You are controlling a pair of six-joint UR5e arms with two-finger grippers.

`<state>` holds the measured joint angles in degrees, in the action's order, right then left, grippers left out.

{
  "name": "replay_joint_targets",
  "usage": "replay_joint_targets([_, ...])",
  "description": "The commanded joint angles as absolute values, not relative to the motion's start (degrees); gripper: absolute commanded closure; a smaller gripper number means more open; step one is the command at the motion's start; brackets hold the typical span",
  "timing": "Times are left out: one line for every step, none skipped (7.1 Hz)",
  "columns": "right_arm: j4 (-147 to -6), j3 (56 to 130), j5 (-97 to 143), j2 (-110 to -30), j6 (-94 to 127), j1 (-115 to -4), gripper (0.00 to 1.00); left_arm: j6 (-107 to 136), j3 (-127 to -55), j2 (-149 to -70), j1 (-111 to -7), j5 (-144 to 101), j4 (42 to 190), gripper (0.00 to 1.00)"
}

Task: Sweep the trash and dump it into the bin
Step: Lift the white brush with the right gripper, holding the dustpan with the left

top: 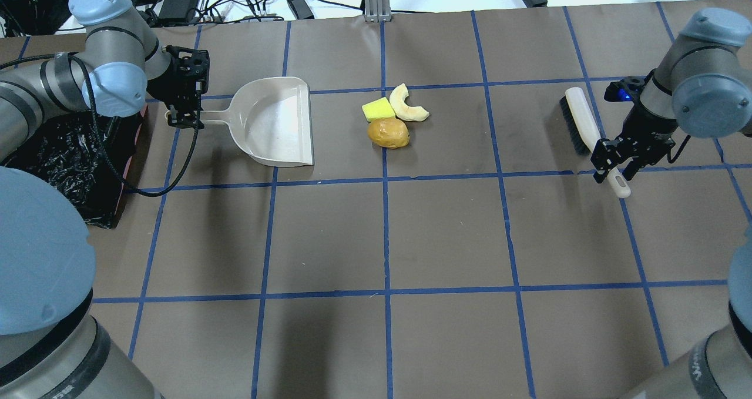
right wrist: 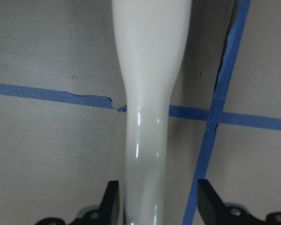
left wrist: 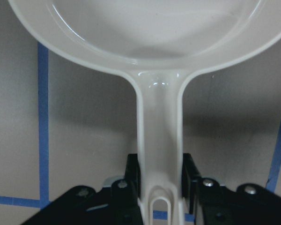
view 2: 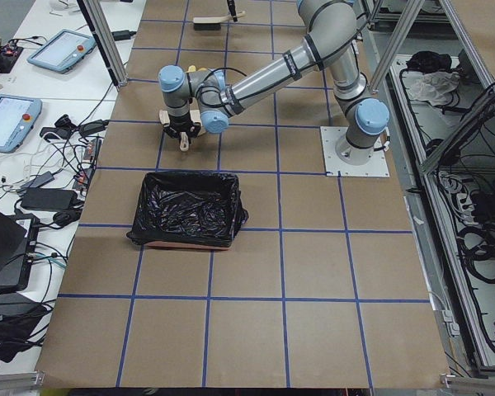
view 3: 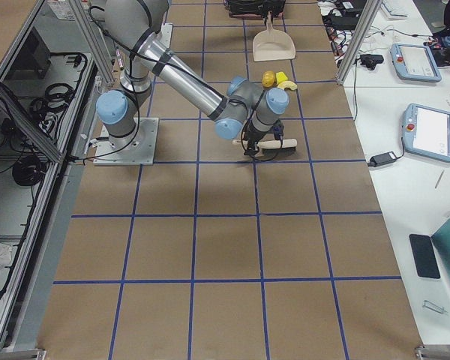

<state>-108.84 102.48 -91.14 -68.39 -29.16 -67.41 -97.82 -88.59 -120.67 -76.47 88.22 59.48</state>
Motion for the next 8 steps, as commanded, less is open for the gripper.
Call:
replay_joint_targets([-108.5, 102.5, -91.1, -68.5, -29.0, -67.4, 0.36, -97.8, -88.7, -120.7, -76.5, 88.2, 59.5, 0.98])
replay_joint_targets([-106.5, 102.3, -91.1, -68.9, -28.1, -67.4, 0.39, -97.8, -88.7, -120.7, -76.5, 88.2, 59.5, 0.98])
replay_joint_targets([-105.8, 102.1, -91.1, -69.3, -25.7, -67.3, 0.41, -97.8, -88.7, -120.7, -76.5, 88.2, 59.4, 0.98])
replay_joint_targets([-105.8, 102.1, -91.0, -69.4, -25.3, -67.4, 0.41, -97.8, -88.7, -120.7, -76.5, 88.2, 59.5, 0.98])
replay_joint_targets([-105.9, 102.1, -91.0, -69.3, -25.3, -67.4, 0.53, -97.8, -88.6, -120.7, -76.5, 88.2, 59.4, 0.98])
replay_joint_targets([-106.0, 102.1, -90.4, -69.3, -25.3, -67.4, 0.7, -97.9, -88.7, -120.7, -76.5, 88.2, 59.5, 0.98])
replay_joint_targets([-106.2, 102.0, -90.4, -69.1, -25.3, -67.4, 0.94, -97.8, -88.7, -120.7, -76.5, 88.2, 59.5, 0.98])
replay_joint_targets([-106.1, 102.0, -90.7, -69.0, -25.3, -67.4, 1.0, -97.8, -88.7, -120.7, -76.5, 88.2, 59.5, 0.98])
